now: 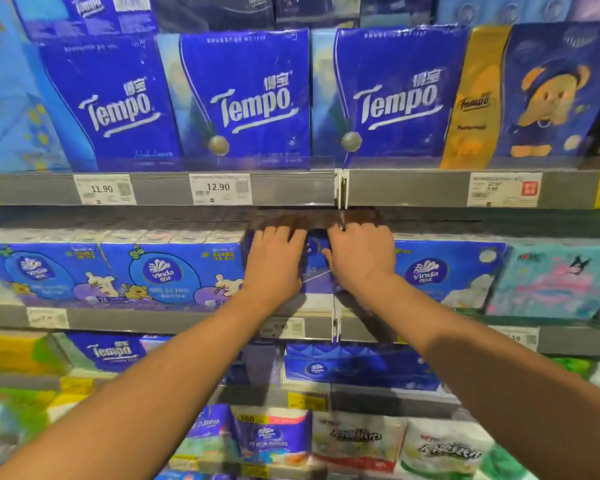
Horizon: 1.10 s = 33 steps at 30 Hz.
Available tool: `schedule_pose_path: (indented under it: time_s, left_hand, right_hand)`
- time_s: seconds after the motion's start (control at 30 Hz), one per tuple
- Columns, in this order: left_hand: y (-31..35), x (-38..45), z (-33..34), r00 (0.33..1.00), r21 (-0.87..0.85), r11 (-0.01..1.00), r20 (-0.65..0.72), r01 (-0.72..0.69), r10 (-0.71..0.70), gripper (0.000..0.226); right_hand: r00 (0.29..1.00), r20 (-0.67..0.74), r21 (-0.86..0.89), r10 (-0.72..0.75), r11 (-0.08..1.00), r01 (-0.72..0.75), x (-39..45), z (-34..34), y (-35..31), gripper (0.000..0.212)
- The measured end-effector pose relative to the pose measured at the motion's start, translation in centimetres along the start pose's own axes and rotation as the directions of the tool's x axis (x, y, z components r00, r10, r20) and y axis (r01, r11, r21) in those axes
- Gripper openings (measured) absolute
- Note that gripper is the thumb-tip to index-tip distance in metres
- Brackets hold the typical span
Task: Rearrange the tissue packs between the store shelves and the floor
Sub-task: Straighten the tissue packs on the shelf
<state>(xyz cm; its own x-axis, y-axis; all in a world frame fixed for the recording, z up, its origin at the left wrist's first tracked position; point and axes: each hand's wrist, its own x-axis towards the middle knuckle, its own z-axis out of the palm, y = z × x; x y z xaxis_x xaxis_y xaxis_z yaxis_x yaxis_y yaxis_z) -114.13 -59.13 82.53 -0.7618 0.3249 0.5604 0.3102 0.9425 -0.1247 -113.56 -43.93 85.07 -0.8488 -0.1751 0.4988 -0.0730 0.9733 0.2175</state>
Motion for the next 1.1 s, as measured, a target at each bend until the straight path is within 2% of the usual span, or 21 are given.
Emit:
schedule_pose_path:
  time_s: [0.1,0.17,0.23,0.37,0.5,0.57,0.63,0.7,0.77,0.83,0.9,0.97,1.03,1.1]
  left_hand:
    - [-0.1,0.8,1.0,0.998,-0.015,0.999,0.035,0.044,-0.043,0.056]
    - [0.0,1.4,1.3,0.994,-0.024,0.996,0.069,0.084,-0.082,0.04]
    - [0.1,2.0,1.7,0.991,-0.022,0.993,0.077,0.112,-0.11,0.032]
    - [-0.1,2.5,2.5,0.993,0.019,0.994,0.052,0.104,-0.105,0.057]
    - [0.4,1.6,2.0,0.995,-0.035,0.995,0.04,0.098,-0.097,0.059]
    - [0.9,0.1,1.9,0.996,-0.118,0.991,-0.051,0.061,-0.068,0.059]
    - [1.3,-1.9,2.2,0.987,-0.286,0.958,-0.145,0.03,-0.074,0.066]
    - [1.8,-4.1,2.6,0.986,-0.518,0.855,-0.117,0.041,-0.118,0.072]
    - [2.2,-6.7,3.1,0.989,-0.65,0.758,-0.075,0.047,-0.126,0.068]
    - [2.6,-9.9,3.8,0.983,-0.677,0.736,-0.141,-0.011,-0.115,0.06]
    - [2.9,-13.6,5.0,0.984,-0.717,0.692,-0.166,-0.08,-0.058,0.055]
    - [3.1,-17.6,6.6,0.994,-0.747,0.657,-0.105,-0.096,0.027,0.052]
    - [3.6,-21.3,8.0,0.995,-0.778,0.628,0.067,0.01,0.068,0.053]
    - [4.4,-24.6,9.5,0.965,-0.772,0.626,0.235,0.109,0.121,0.052]
  right_hand:
    - [0.992,0.126,-0.032,0.024,0.999,-0.02,0.8,0.1,-0.7,0.017]
    - [0.989,0.144,-0.047,0.041,0.998,-0.035,1.2,0.5,-1.0,0.015]
    - [0.991,0.127,-0.036,0.052,0.998,-0.047,1.4,1.0,-1.1,0.013]
    - [0.994,0.084,-0.045,0.072,0.997,-0.068,1.3,2.0,-1.4,0.012]
    - [1.0,-0.002,0.01,0.029,1.0,-0.029,0.5,2.9,-1.3,0.016]
    - [0.999,-0.031,0.018,0.023,1.0,-0.022,-0.7,3.5,-1.4,0.033]
    - [0.996,-0.076,0.023,0.045,0.999,-0.044,-2.8,3.9,-1.9,0.051]
    - [0.992,-0.104,0.058,0.066,0.996,-0.06,-6.1,4.1,-2.7,0.063]
    - [0.983,-0.151,0.147,0.107,0.985,-0.085,-10.1,4.1,-4.0,0.061]
    - [0.968,-0.189,0.231,0.164,0.966,-0.119,-14.2,4.4,-5.4,0.056]
    - [0.972,-0.094,0.33,0.214,0.928,-0.173,-18.0,5.0,-6.6,0.06]
    - [0.968,0.024,0.379,0.251,0.893,-0.241,-21.6,5.9,-7.8,0.059]
    - [0.962,0.088,0.372,0.26,0.887,-0.274,-24.8,7.1,-8.9,0.054]
    - [0.944,0.17,0.391,0.281,0.861,-0.327,-27.9,8.4,-9.6,0.052]
